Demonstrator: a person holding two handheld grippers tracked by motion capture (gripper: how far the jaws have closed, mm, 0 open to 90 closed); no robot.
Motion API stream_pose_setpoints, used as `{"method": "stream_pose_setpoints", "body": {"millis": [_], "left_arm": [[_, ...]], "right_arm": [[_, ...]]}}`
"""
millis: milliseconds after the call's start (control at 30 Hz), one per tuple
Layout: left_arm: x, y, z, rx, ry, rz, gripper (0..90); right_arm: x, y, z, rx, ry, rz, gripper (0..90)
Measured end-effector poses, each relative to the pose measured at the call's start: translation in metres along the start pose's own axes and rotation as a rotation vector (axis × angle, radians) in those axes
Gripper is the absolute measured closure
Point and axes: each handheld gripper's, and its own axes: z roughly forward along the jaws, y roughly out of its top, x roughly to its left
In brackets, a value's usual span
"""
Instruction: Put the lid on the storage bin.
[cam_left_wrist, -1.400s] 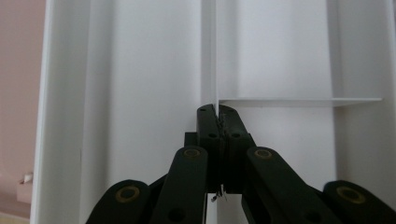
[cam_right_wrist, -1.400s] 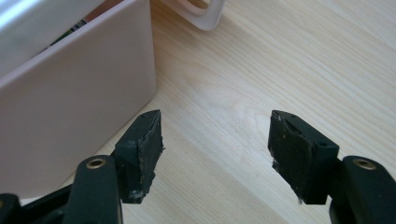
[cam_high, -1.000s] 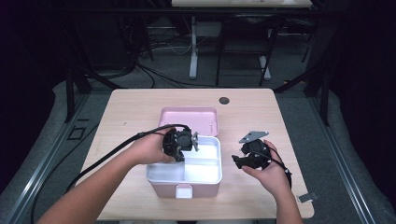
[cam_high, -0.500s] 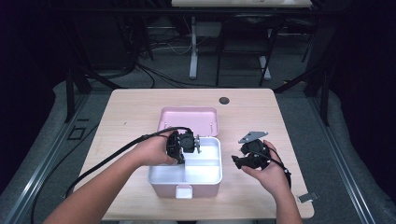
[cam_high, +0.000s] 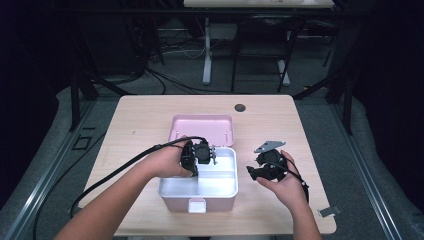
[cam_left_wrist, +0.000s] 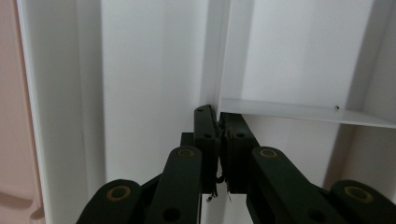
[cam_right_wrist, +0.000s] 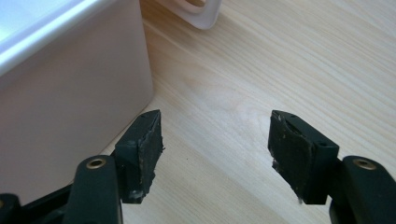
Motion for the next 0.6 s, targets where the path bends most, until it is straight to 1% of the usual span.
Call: {"method": "stream_pose_setpoints", "body": {"millis": [133, 167, 200, 233, 333, 400, 467, 500, 533, 567, 600], "left_arm": [[0.002, 0.001, 0.0, -0.001, -0.012, -0.01, 85.1], [0.002, 0.001, 0.0, 0.001, -0.016, -0.015, 85.0], [0.003, 0.001, 0.0, 0.002, -0.018, -0.017, 84.9], [0.003, 0.001, 0.0, 0.005, -0.021, -0.018, 84.9], [0.002, 0.003, 0.0, 0.013, -0.007, -0.021, 83.0], [0.0, 0.006, 0.001, 0.035, 0.008, -0.002, 82.9], [-0.003, 0.01, 0.001, 0.065, 0.017, 0.027, 83.7], [-0.003, 0.01, 0.001, 0.067, 0.019, 0.029, 84.7], [-0.003, 0.01, 0.001, 0.065, 0.017, 0.027, 84.8], [-0.002, 0.009, 0.001, 0.061, 0.007, 0.022, 84.9], [-0.002, 0.009, 0.001, 0.061, 0.006, 0.021, 85.1]], "right_arm": [[0.0, 0.0, 0.002, -0.004, -0.001, 0.008, 35.2], [0.0, 0.0, 0.002, 0.007, 0.001, 0.011, 35.2], [-0.001, 0.0, 0.004, -0.006, 0.004, 0.017, 35.2], [-0.001, 0.0, 0.004, -0.006, 0.001, 0.02, 35.2], [-0.001, 0.0, 0.006, -0.006, -0.01, 0.022, 35.2], [-0.001, 0.001, 0.006, -0.009, -0.008, 0.025, 35.2], [-0.001, 0.002, 0.005, -0.02, -0.002, 0.032, 35.7], [-0.001, 0.003, 0.005, -0.031, -0.005, 0.039, 36.0], [-0.001, 0.003, 0.005, -0.029, -0.005, 0.042, 36.2], [-0.001, 0.004, 0.005, -0.039, 0.009, 0.047, 36.5], [0.0, 0.005, 0.004, -0.039, 0.008, 0.048, 37.1]]}}
